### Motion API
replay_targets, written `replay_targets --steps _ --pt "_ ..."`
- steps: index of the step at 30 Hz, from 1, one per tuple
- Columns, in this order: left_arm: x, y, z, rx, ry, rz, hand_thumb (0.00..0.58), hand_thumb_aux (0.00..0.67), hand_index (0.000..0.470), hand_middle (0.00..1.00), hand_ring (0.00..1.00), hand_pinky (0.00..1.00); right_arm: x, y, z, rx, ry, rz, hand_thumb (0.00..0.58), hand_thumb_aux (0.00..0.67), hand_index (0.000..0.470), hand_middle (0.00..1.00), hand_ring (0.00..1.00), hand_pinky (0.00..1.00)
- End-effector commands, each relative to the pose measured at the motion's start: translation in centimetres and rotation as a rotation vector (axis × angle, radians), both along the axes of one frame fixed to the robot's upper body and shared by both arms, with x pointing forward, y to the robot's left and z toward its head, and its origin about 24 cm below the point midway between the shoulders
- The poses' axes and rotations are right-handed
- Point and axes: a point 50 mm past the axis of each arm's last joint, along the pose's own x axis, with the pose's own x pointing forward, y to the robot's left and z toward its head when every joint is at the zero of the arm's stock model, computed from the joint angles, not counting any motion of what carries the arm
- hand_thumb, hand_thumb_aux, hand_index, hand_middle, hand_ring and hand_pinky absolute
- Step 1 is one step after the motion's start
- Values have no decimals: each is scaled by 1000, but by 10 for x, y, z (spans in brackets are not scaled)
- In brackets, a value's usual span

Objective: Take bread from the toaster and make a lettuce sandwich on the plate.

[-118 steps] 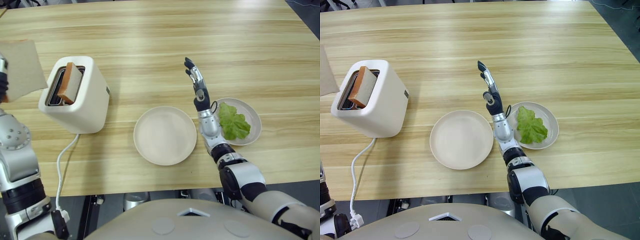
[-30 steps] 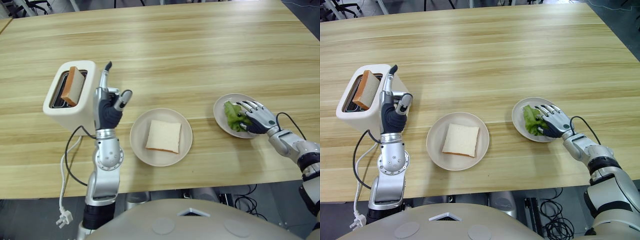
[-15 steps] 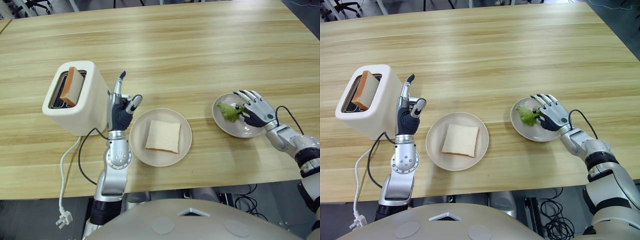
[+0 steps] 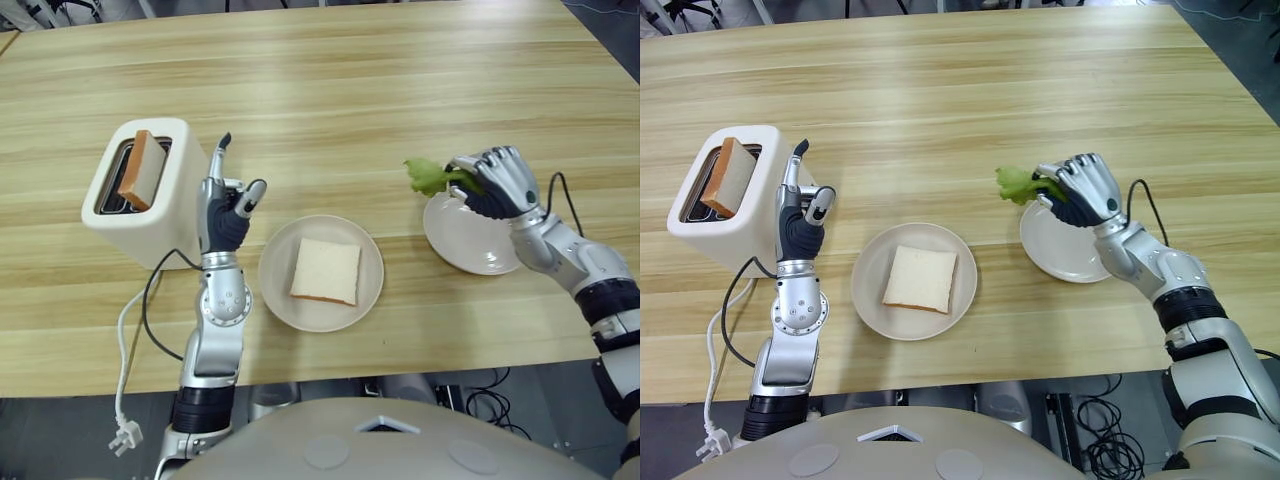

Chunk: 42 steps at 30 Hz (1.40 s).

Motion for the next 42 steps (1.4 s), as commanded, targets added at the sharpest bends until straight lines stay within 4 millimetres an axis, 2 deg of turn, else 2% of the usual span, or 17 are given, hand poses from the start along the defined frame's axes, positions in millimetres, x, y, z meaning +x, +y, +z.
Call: replay_targets --steps 1,6,12,15,20,31,32,33,34,42 --pt "3 2 -4 4 15 -4 0 0 0 1000 1000 1000 -7 32 -2 12 63 133 580 670 460 1000 1000 1000" --pt "7 2 -5 2 16 -11 0 0 0 1000 1000 1000 -20 70 -25 -57 223 299 580 670 460 1000 1000 1000" --pt "7 -1 -10 3 32 -23 0 0 0 1000 1000 1000 -23 90 -37 -77 305 369 580 670 460 1000 1000 1000" --pt "7 -1 -11 0 33 -22 0 0 0 1000 1000 1000 -27 100 -50 -107 368 408 580 670 460 1000 1000 1000" --pt "8 -4 -16 -3 47 -32 0 0 0 1000 1000 1000 -32 111 -66 -143 439 435 580 670 460 1000 1000 1000" --pt "10 -4 -19 -9 51 -37 0 0 0 1000 1000 1000 -38 125 -67 -101 454 489 580 670 460 1000 1000 1000" --pt "10 -4 -20 -9 52 -38 0 0 0 1000 1000 1000 -38 126 -67 -97 450 487 549 515 354 1000 1000 1000" --pt "10 -4 -20 -10 53 -38 0 0 0 1000 1000 1000 -38 126 -66 -96 446 484 392 289 198 337 337 337" --pt "10 -4 -21 -11 54 -38 0 0 0 1000 1000 1000 -37 126 -66 -96 442 479 0 0 0 0 0 0" --pt "10 -7 -25 -26 69 -52 0 0 0 1000 1000 1000 -34 125 -65 -92 436 459 0 0 0 0 0 0"
